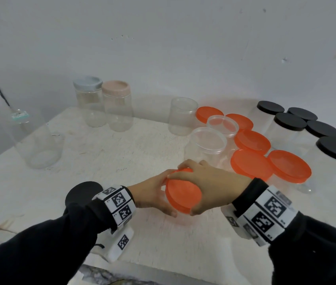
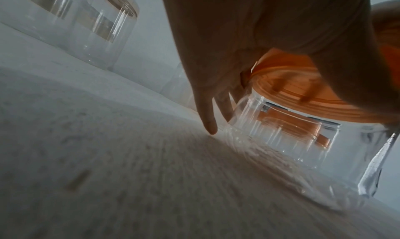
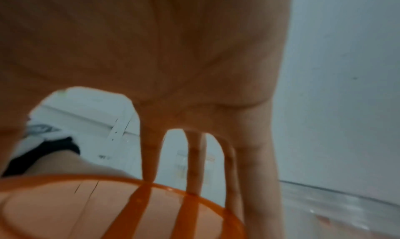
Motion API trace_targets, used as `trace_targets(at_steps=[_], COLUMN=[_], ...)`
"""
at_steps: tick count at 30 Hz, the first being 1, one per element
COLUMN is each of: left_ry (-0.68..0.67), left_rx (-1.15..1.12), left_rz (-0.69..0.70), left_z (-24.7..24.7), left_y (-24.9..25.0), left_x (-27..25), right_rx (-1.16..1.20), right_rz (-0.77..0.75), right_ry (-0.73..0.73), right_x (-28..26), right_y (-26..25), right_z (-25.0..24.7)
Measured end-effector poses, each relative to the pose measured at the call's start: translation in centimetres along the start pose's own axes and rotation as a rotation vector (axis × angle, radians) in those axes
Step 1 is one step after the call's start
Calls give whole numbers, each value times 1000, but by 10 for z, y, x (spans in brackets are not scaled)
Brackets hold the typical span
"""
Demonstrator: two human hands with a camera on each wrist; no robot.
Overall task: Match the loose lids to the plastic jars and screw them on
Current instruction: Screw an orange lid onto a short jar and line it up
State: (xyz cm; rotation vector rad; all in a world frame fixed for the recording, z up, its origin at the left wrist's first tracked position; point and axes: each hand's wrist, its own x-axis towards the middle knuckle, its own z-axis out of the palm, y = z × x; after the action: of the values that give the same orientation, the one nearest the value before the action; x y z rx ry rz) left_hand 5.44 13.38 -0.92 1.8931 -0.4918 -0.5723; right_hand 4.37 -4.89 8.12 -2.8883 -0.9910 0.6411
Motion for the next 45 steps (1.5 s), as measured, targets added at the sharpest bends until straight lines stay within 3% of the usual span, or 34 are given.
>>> trace_targets(at_steps=[5,11,16,18,24,30,35,45], left_ry=[4,9,19,19,24,35,35,51], left_rx=[8,11,14,23,10,29,14,-15], left_rz=[-8,-6,1,-5,-27,-31,-28,-1], left_z=[-2,-3,-2,-3,-3,-4,-4,-1], left_y=[-1,0,0,0,0,0,1,7], left_x=[1,1,0,0,0,-1,-3,-5], right_rx=[-140,-1,-151,-178,-30,-181,-138,-195], right_rz=[158,-56,115,171,-25,37,-5,46], right_ry=[161,-66,161,178,-49,122,72,189], right_x=[4,-1,4,4,1,6,2,3], right_y=[-12,-3,-16,-17,-2,-14,-5,-7], right_z=[8,-3,9,11,-1,6,4,20])
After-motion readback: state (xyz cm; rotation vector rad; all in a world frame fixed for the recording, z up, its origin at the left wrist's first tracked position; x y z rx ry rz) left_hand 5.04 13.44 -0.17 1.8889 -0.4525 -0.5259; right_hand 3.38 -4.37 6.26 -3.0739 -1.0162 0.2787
